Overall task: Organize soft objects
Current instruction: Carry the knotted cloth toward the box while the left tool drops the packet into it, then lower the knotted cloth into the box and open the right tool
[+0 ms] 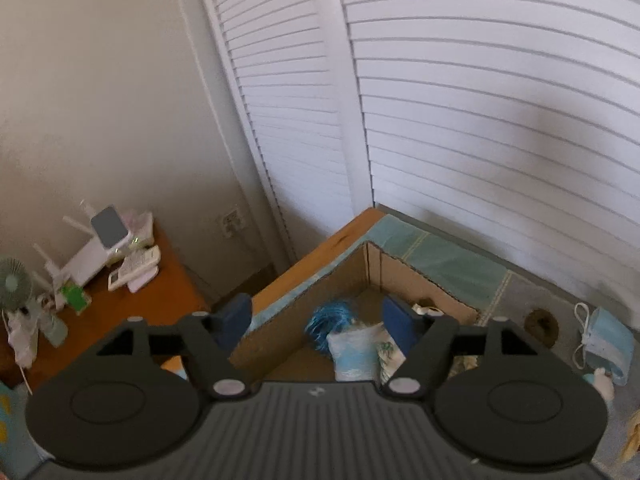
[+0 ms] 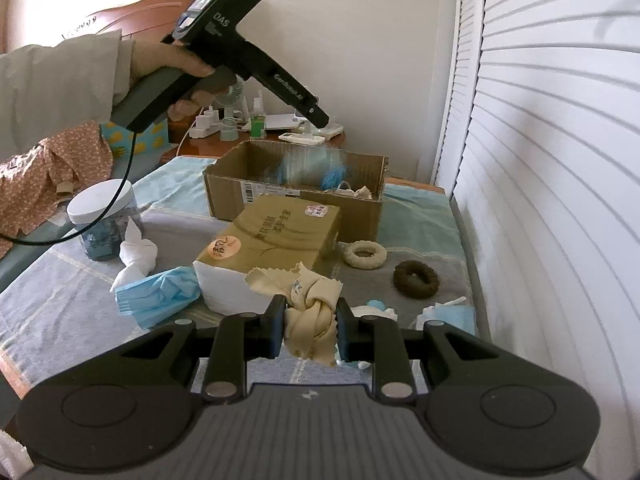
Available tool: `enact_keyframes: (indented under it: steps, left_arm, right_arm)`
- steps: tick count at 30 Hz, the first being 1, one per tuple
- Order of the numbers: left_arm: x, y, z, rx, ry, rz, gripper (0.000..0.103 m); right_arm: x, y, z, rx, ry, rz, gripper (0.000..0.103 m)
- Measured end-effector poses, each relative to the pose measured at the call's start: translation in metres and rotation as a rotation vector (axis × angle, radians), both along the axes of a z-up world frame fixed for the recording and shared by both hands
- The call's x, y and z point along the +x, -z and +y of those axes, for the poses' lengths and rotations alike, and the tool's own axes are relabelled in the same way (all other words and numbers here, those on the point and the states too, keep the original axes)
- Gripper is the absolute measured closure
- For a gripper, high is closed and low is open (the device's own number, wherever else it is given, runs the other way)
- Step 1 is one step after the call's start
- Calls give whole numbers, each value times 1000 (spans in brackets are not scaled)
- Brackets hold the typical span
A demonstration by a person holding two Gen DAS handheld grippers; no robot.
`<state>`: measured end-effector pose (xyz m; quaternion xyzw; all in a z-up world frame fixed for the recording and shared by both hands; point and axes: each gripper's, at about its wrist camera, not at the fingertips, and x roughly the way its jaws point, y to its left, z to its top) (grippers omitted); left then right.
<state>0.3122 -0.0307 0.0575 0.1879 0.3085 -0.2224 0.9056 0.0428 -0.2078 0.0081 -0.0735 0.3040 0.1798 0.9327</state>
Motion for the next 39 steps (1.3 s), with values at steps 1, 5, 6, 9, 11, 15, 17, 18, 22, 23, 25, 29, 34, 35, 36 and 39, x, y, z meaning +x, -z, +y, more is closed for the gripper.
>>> enact_keyframes:
  steps: [1, 5, 6, 9, 11, 15, 17, 18, 22, 23, 25, 29, 34, 35, 36, 39]
  left_arm:
    - [-6, -1, 3, -10, -13, 4, 24]
    - [-36, -5, 8, 14, -51, -10, 13]
    - [-47, -6, 8, 17, -59, -6, 12]
    - [-79, -7, 15, 6, -84, 8, 8]
    - [-100, -7, 19, -11, -100, 19, 6]
    - [-149, -4, 28, -64, -152, 26, 3]
    - [-170, -2, 32, -83, -185, 16, 3]
    - [-180, 0, 33, -85, -205, 13, 3]
    - [-213, 5, 36, -87, -267, -6, 2]
    - [-220, 7, 37, -93, -280, -9, 1]
    - [-229, 12, 38, -106, -290, -6, 1]
    - [-238, 23, 42, -126, -319, -23, 1]
    - [-244, 32, 50, -110, -356, -88, 1]
    - [-244, 34, 52, -110, -357, -85, 1]
    - [-243, 36, 54, -112, -356, -82, 1]
    - [-243, 39, 60, -129, -375, -91, 1]
  right_arm:
    - [0, -1, 0, 1, -1, -2, 74]
    - [-2, -5, 1, 1, -4, -12, 74]
    - [-3, -6, 2, 1, -5, -16, 74]
    - [-3, -9, 3, 6, -7, -17, 74]
    - [-3, -12, 4, 5, -5, -19, 74]
    - [-1, -18, 6, 9, -5, -28, 74]
    - [3, -21, 6, 22, -1, -31, 74]
    - [5, -22, 6, 25, 0, -29, 74]
    - [16, -28, 9, 28, 4, -34, 74]
    - [19, -30, 10, 29, 4, -37, 74]
    - [26, -33, 14, 26, 0, -39, 74]
    - [44, -38, 24, 12, -5, -35, 74]
    - [73, -48, 39, -23, -24, -37, 74]
    - [80, -50, 42, -33, -30, -37, 74]
    - [87, -52, 46, -44, -38, -37, 74]
    - [113, -56, 59, -67, -56, -37, 74]
